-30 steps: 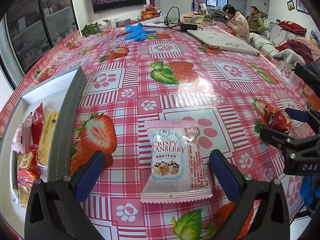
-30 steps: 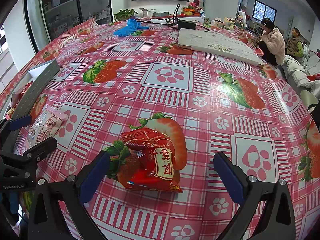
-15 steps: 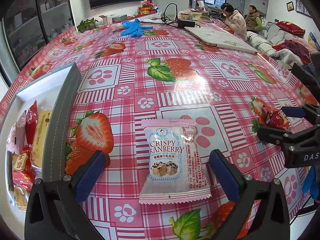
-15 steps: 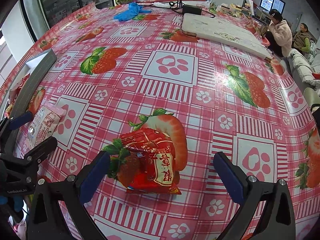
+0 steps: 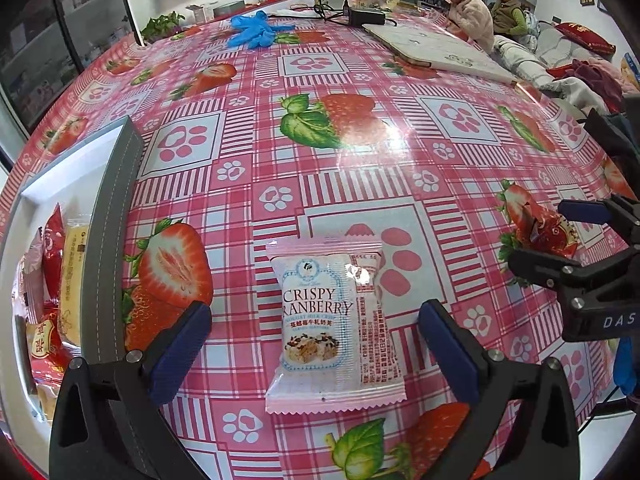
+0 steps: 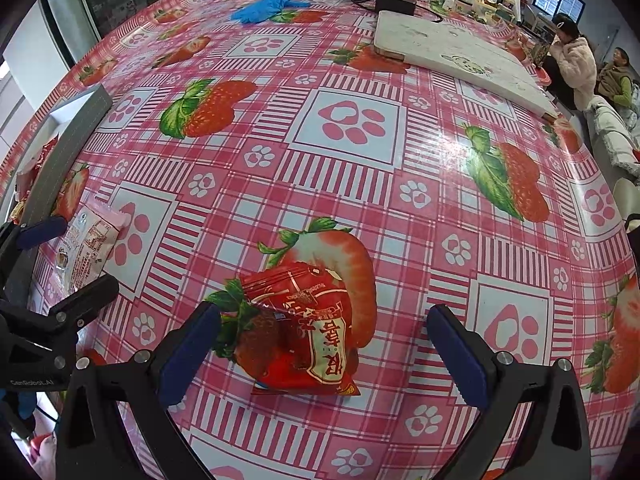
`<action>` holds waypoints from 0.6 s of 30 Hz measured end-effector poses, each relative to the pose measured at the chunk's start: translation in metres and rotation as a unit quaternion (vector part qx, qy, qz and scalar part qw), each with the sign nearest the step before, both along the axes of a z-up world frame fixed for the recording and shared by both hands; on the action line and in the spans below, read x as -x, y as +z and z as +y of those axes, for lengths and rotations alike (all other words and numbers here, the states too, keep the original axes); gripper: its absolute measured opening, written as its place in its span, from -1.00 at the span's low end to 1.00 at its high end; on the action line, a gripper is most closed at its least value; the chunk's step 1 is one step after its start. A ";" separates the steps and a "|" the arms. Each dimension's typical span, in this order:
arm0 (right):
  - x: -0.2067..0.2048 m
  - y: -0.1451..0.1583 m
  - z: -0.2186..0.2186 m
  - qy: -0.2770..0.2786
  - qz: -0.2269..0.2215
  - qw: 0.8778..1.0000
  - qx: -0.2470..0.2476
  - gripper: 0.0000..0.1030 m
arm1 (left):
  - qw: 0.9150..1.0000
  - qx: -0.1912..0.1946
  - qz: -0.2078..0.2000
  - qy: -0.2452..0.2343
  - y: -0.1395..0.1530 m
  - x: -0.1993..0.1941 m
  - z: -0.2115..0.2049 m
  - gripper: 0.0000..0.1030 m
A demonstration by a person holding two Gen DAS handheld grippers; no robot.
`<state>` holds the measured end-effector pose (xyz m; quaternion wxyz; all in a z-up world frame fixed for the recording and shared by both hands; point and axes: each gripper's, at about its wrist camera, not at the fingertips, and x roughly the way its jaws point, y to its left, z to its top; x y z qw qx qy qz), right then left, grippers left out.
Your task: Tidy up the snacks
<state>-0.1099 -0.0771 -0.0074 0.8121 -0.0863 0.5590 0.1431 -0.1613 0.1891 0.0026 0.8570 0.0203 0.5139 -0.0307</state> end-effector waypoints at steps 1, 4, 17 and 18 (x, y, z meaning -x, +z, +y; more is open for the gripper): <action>-0.001 0.000 0.000 0.000 0.000 1.000 0.000 1.00 | 1.000 0.000 -0.004 0.000 0.000 0.001 0.000 1.00; 0.000 0.000 0.000 -0.001 -0.002 1.000 -0.001 1.00 | 1.000 0.001 -0.005 0.000 0.000 0.001 0.000 1.00; -0.001 0.007 0.008 -0.003 0.006 1.000 0.004 0.60 | 1.000 -0.005 0.024 -0.019 0.008 -0.003 -0.014 0.58; 0.000 0.009 0.008 -0.003 0.005 1.000 0.003 0.53 | 0.999 -0.002 0.024 -0.023 0.009 -0.003 -0.015 0.43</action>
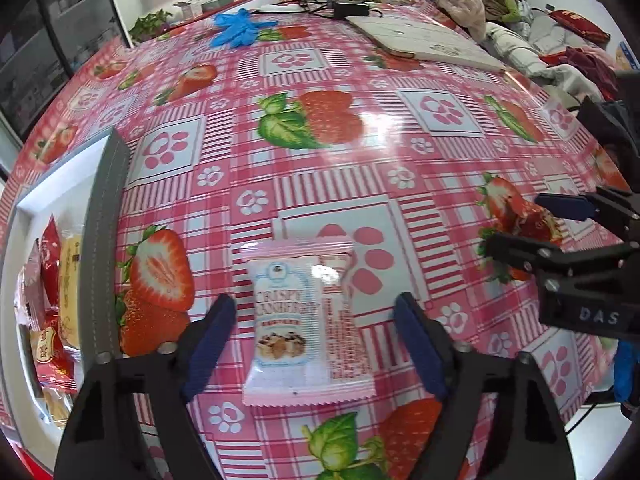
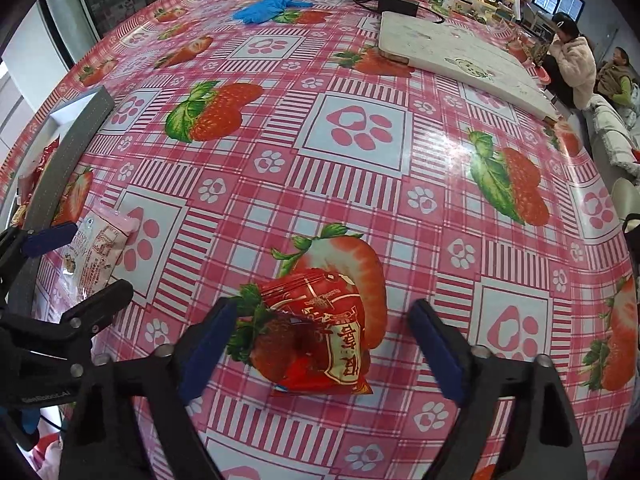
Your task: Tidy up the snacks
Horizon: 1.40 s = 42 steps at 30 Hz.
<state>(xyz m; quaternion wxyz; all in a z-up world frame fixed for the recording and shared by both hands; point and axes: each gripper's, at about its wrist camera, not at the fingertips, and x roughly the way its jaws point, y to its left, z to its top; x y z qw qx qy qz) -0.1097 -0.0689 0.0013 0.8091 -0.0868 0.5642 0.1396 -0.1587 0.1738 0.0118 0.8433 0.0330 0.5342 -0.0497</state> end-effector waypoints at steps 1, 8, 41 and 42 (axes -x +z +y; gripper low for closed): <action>0.000 0.002 0.000 0.000 -0.001 1.000 -0.001 0.37 | 1.000 0.002 0.002 -0.005 0.001 0.001 -0.003 0.30; 0.014 0.009 -0.011 -0.013 -0.007 1.000 -0.015 -0.25 | 1.000 0.003 -0.003 -0.018 0.005 0.011 -0.015 -0.13; 0.030 0.036 0.034 -0.001 0.023 0.997 -0.073 0.30 | 0.996 0.053 -0.062 0.022 0.064 0.046 0.050 -0.13; 0.029 0.032 0.033 -0.009 0.027 0.996 -0.080 0.31 | 0.996 0.054 -0.062 0.023 0.065 0.046 0.052 -0.13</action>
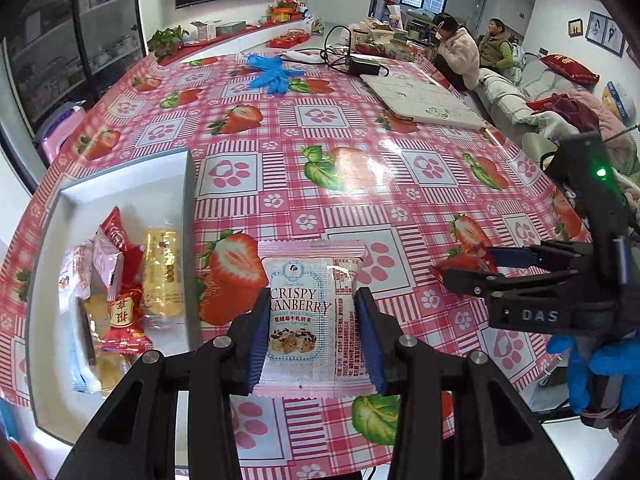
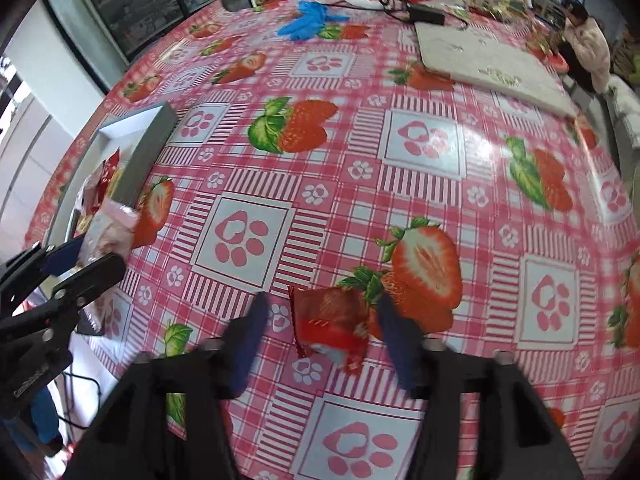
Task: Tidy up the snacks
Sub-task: 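Carry the cranberry packet and red candy over the white tray, then open both grippers to drop the cranberry packet and red candy into the tray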
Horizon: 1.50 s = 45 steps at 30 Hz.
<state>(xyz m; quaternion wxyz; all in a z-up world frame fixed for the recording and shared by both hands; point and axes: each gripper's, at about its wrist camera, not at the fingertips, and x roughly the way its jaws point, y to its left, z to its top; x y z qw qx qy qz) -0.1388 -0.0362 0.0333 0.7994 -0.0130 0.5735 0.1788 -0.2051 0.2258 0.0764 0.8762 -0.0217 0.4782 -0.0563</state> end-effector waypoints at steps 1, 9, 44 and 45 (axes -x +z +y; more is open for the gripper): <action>-0.001 -0.003 -0.001 -0.006 0.003 1.000 -0.002 0.31 | 1.000 0.000 0.000 0.000 0.000 0.001 0.001 -0.13; -0.008 -0.023 0.005 -0.027 0.004 0.999 0.025 0.31 | 1.000 0.004 -0.014 0.005 0.007 0.008 0.011 -0.13; -0.020 0.055 0.221 0.149 0.000 0.984 -0.096 -0.35 | 0.989 -0.019 0.004 0.147 0.002 0.032 0.161 -0.13; -0.020 0.053 0.228 0.153 0.004 0.984 -0.095 -0.35 | 0.989 -0.018 0.009 0.148 -0.002 0.032 0.163 -0.13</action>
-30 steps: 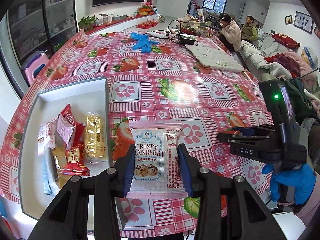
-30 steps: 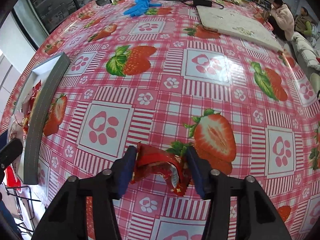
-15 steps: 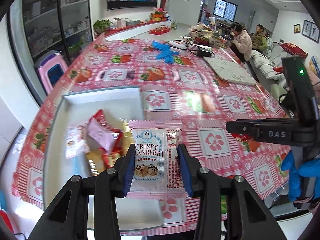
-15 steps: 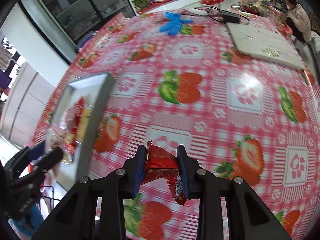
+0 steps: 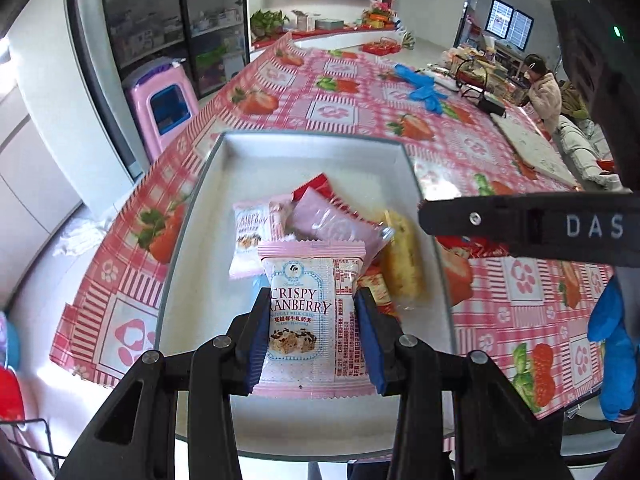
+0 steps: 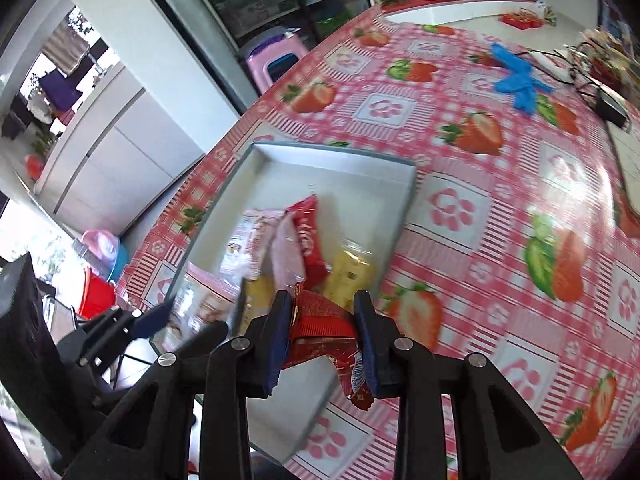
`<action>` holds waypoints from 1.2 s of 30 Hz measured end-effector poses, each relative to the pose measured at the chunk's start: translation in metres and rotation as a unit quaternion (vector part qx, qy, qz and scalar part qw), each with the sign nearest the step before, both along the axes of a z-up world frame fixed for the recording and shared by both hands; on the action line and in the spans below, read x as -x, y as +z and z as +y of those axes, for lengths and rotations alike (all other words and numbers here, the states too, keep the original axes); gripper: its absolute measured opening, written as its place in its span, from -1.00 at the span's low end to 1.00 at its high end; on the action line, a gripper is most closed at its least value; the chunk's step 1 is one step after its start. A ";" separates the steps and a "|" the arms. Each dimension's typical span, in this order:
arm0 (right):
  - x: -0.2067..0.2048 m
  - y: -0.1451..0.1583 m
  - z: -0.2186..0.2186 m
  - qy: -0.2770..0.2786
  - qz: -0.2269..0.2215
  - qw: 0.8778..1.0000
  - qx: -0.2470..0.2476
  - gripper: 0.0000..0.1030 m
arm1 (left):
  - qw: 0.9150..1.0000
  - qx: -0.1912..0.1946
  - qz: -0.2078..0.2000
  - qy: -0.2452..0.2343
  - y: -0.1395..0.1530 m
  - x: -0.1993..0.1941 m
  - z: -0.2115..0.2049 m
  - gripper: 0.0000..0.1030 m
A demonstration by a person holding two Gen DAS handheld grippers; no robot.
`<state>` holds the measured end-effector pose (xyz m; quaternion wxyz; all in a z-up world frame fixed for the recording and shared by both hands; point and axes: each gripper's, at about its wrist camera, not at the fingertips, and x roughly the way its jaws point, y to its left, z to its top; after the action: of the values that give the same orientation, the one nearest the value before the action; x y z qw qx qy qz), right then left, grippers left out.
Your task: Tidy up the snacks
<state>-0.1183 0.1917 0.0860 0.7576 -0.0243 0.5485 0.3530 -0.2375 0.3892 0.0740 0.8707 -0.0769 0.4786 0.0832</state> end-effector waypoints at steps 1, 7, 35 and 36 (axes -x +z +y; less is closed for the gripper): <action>-0.001 -0.003 0.008 0.005 0.004 1.000 0.003 -0.35 | 1.000 0.001 0.005 0.002 -0.004 0.000 0.002 -0.12; 0.000 -0.019 0.040 0.029 0.013 0.999 0.033 -0.20 | 1.000 0.015 0.017 0.016 -0.019 0.001 0.010 0.58; 0.016 -0.015 0.040 0.059 -0.065 0.987 0.138 1.00 | 0.994 -0.085 0.068 0.025 -0.031 0.005 -0.012 0.73; 0.016 -0.015 0.040 0.060 -0.066 0.986 0.139 1.00 | 0.994 -0.086 0.068 0.024 -0.030 0.006 -0.012 0.73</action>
<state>-0.1342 0.2315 0.0709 0.7589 -0.1857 0.5386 0.3154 -0.2433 0.3769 0.0437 0.8374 -0.0079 0.5256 0.1501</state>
